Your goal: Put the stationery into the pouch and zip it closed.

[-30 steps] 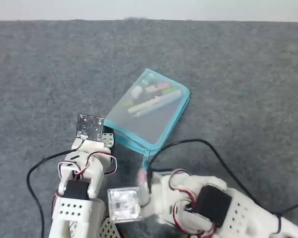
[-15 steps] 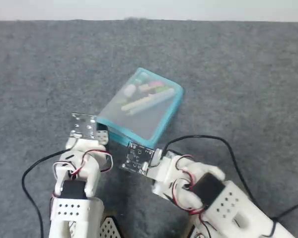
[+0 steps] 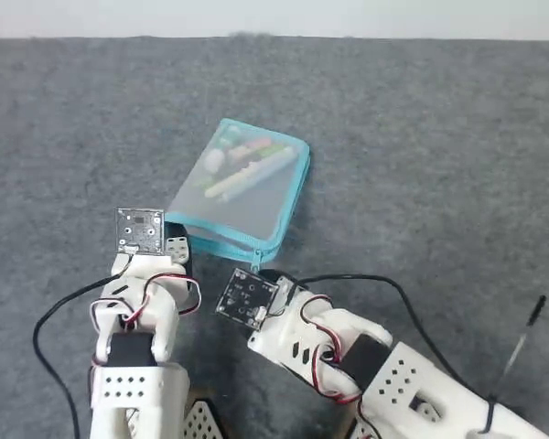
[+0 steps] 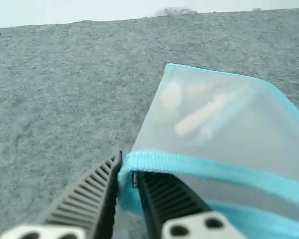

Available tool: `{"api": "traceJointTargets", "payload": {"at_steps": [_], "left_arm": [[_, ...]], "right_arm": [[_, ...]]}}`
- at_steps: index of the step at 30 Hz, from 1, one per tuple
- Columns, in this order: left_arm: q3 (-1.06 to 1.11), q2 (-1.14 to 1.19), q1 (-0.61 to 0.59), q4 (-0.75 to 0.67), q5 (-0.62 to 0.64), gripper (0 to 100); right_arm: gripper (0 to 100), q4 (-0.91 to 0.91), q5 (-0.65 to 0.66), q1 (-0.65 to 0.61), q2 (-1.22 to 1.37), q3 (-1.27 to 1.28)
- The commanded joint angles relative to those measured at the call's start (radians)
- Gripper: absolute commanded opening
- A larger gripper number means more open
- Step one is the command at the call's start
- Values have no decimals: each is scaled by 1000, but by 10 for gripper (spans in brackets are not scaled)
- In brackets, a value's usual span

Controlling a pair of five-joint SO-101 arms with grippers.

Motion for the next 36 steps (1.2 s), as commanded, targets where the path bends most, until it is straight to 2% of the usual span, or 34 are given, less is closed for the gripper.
{"api": "traceJointTargets", "payload": {"at_steps": [1, 8, 13, 15, 18, 19, 21, 24, 30, 34, 36], "left_arm": [[-76, -11, -8, 0, 25, 12], [-73, -11, 14, 0, 26, 12], [-71, -11, 21, 0, 26, 12], [-71, -11, 21, 0, 26, 12], [-68, -11, 21, 0, 26, 12], [-62, -14, 21, -2, 25, 12], [-56, -12, 21, -2, 23, 12], [-56, -12, 21, 0, 21, 12], [-56, -12, 25, -2, 21, 12], [-56, -11, 26, 0, 21, 12], [-56, -11, 28, 0, 21, 12]], "right_arm": [[202, -114, -25, 50, -16, 20], [202, -131, -31, 122, 2, 21], [198, -145, -31, 165, 137, -38], [154, -139, -31, 194, 213, -94], [21, -143, -25, 217, 320, -166], [0, -143, -23, 222, 351, -186], [24, -130, 11, 234, 381, -221], [9, -41, 66, 234, 384, -302], [6, 183, 91, 226, 380, -572], [6, 269, 189, 127, 378, -657], [6, 303, 198, 74, 378, -687]]}}
